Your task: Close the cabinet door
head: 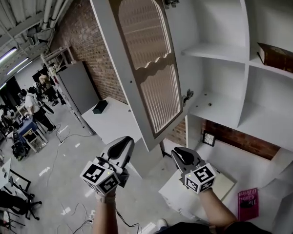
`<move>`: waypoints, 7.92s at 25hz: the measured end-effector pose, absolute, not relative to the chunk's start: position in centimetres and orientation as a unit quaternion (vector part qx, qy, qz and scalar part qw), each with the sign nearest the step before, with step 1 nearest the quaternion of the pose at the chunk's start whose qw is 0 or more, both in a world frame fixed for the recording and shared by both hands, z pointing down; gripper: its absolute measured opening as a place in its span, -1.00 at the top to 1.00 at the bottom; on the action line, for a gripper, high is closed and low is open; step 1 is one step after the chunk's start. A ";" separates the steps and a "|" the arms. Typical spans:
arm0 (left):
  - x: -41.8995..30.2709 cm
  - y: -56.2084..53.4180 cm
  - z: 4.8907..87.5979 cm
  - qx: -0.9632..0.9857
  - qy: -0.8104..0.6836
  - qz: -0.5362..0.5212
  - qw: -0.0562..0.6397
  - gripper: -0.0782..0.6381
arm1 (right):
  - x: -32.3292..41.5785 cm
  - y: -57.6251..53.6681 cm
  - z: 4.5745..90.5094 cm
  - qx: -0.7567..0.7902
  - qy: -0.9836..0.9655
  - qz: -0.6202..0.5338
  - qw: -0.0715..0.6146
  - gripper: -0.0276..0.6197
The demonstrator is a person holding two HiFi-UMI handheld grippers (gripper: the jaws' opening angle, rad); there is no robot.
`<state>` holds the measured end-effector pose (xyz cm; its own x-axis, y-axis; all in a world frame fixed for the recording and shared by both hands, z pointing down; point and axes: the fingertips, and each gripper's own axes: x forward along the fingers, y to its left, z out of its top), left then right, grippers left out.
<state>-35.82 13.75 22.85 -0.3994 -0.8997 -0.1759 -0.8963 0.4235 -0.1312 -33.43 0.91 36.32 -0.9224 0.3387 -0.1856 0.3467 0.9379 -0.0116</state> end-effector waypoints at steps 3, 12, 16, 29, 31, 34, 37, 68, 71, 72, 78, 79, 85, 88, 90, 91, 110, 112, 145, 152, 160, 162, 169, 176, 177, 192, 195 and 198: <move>-36.8 14.8 21.4 -0.549 0.828 -0.007 0.114 0.63 | -34.6 3.4 34.8 0.192 0.976 -0.014 0.105 0.76; -40.1 13.5 18.5 -0.589 0.801 -0.016 0.108 0.31 | -38.0 7.6 32.4 0.207 0.972 0.024 0.105 0.27; -41.8 12.4 17.9 -0.611 0.783 -0.012 0.114 0.20 | -39.2 7.4 31.6 0.188 0.976 0.041 0.106 0.13; -42.7 11.0 17.1 -0.667 0.734 0.012 0.129 0.18 | -42.1 7.7 31.3 0.152 0.980 0.072 0.106 0.05; -42.8 11.0 17.0 -0.671 0.730 0.016 0.129 0.18 | -42.1 7.8 31.2 0.148 0.980 0.073 0.109 0.05; -42.8 10.9 17.0 -0.678 0.723 0.022 0.129 0.18 | -42.0 7.8 31.1 0.143 0.981 0.073 0.112 0.05; -42.5 10.8 17.1 -0.680 0.721 0.027 0.131 0.18 | -41.8 7.7 31.1 0.144 0.981 0.070 0.113 0.05; -32.7 5.5 17.6 -0.681 0.716 0.051 0.145 0.54 | -32.8 2.3 31.3 0.126 0.984 0.051 0.112 0.13; -31.8 4.6 17.6 -0.688 0.708 0.061 0.146 0.54 | -31.7 1.8 31.3 0.129 0.984 0.047 0.116 0.24; -31.5 4.2 17.5 -0.690 0.705 0.063 0.147 0.54 | -31.5 1.5 31.3 0.129 0.984 0.048 0.117 0.28; -30.0 2.3 17.6 -0.705 0.690 0.076 0.146 0.55 | -29.8 0.3 31.4 0.133 0.983 0.050 0.119 0.44; -29.7 2.2 17.6 -0.707 0.688 0.077 0.146 0.55 | -29.4 0.2 31.4 0.131 0.983 0.051 0.120 0.46; -28.0 -0.2 17.7 -0.713 0.681 0.068 0.149 0.55 | -27.6 -1.6 31.4 0.126 0.983 0.053 0.121 0.61; -27.1 -1.7 18.2 -0.718 0.678 0.059 0.148 0.55 | -26.7 -3.0 31.4 0.122 0.984 0.054 0.121 0.68; -26.7 -2.5 18.7 -0.718 0.679 0.059 0.142 0.55 | -26.1 -4.0 31.4 0.116 0.984 0.054 0.121 0.72; -26.5 -2.7 18.9 -0.716 0.681 0.059 0.139 0.55 | -25.8 -4.4 31.4 0.115 0.985 0.053 0.121 0.72; -25.9 -6.6 28.9 -0.698 0.711 0.052 0.066 0.55 | -23.1 -13.4 31.3 0.061 0.990 0.014 0.125 0.73; -26.0 -7.4 30.0 -0.702 0.708 0.051 0.060 0.55 | -23.0 -13.8 31.3 0.056 0.991 0.013 0.125 0.73; -29.7 -18.6 36.9 -0.801 0.590 0.096 0.002 0.61 | -23.2 -20.7 31.2 -0.134 0.982 0.030 0.129 0.73; -30.1 -20.2 36.9 -0.817 0.570 0.092 0.004 0.69 | -23.3 -22.6 31.2 -0.170 0.976 0.038 0.129 0.73; -30.8 -21.8 36.8 -0.820 0.567 0.081 0.016 0.75 | -23.9 -24.4 31.1 -0.204 0.970 0.044 0.126 0.73; -30.8 -22.2 36.8 -0.821 0.565 0.076 0.024 0.75 | -24.0 -25.0 31.1 -0.212 0.968 0.045 0.125 0.73; -31.3 -23.6 37.1 -0.831 0.550 0.074 0.033 0.75 | -24.6 -26.6 31.2 -0.237 0.963 0.050 0.118 0.73; -31.6 -24.9 37.3 -0.837 0.542 0.074 0.027 0.75 | -25.3 -28.2 31.1 -0.252 0.959 0.052 0.116 0.73; -31.6 -25.1 37.4 -0.838 0.541 0.074 0.028 0.75 | -25.4 -28.4 31.1 -0.253 0.959 0.051 0.116 0.73; -30.9 -25.7 37.8 -0.840 0.537 0.055 0.045 0.76 | -25.6 -28.7 31.2 -0.262 0.957 0.058 0.106 0.74; -30.7 -25.5 38.0 -0.839 0.540 0.050 0.043 0.76 | -25.2 -28.5 31.3 -0.263 0.957 0.052 0.108 0.74; -30.6 -25.3 38.3 -0.833 0.550 0.042 0.042 0.76 | -24.5 -28.2 31.5 -0.263 0.957 0.044 0.112 0.73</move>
